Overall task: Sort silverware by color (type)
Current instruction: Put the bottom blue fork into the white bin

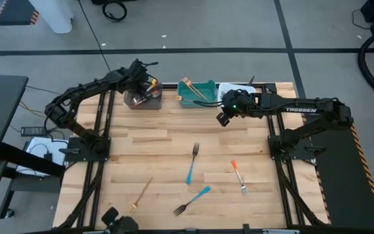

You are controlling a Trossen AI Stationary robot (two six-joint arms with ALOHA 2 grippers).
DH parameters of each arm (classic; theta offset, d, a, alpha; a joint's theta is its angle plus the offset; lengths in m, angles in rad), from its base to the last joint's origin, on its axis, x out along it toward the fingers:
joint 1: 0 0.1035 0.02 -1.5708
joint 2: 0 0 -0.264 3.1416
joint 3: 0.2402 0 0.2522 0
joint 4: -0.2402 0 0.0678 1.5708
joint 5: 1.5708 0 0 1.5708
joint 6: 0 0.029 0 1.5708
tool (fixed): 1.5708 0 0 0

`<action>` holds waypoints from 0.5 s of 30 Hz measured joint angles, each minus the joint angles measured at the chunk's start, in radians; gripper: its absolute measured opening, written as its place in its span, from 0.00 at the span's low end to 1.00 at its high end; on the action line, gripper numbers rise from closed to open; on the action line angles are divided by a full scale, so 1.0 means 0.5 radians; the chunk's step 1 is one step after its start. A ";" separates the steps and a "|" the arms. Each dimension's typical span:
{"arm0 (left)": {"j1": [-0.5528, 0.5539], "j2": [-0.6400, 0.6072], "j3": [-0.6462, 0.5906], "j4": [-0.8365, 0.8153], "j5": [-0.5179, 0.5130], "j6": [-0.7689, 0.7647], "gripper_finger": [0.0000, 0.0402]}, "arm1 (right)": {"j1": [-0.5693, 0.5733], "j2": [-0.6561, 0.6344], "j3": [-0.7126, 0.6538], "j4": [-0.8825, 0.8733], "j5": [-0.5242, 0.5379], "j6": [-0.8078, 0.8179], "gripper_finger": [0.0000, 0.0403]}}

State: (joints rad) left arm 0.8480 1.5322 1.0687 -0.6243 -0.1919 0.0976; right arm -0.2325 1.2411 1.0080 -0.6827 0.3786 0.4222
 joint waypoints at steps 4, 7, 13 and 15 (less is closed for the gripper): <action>-0.058 -0.169 0.002 -0.183 0.094 -0.073 0.28 | 0.016 0.000 0.000 0.000 -0.090 0.053 0.22; -0.133 -0.326 0.003 -0.339 0.149 -0.192 0.28 | 0.043 0.000 0.000 -0.001 -0.164 0.121 0.22; -0.419 -0.634 0.003 -0.670 0.293 -0.545 0.28 | 0.183 0.000 0.001 -0.044 -0.350 0.456 0.22; -0.548 -0.709 0.003 -0.776 0.295 -0.658 0.28 | 0.252 0.000 0.000 -0.124 -0.418 0.634 0.22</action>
State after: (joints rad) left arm 0.5737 1.1778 1.0702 -1.0121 -0.0442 -0.2314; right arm -0.1067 1.2411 1.0083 -0.7445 0.1696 0.7392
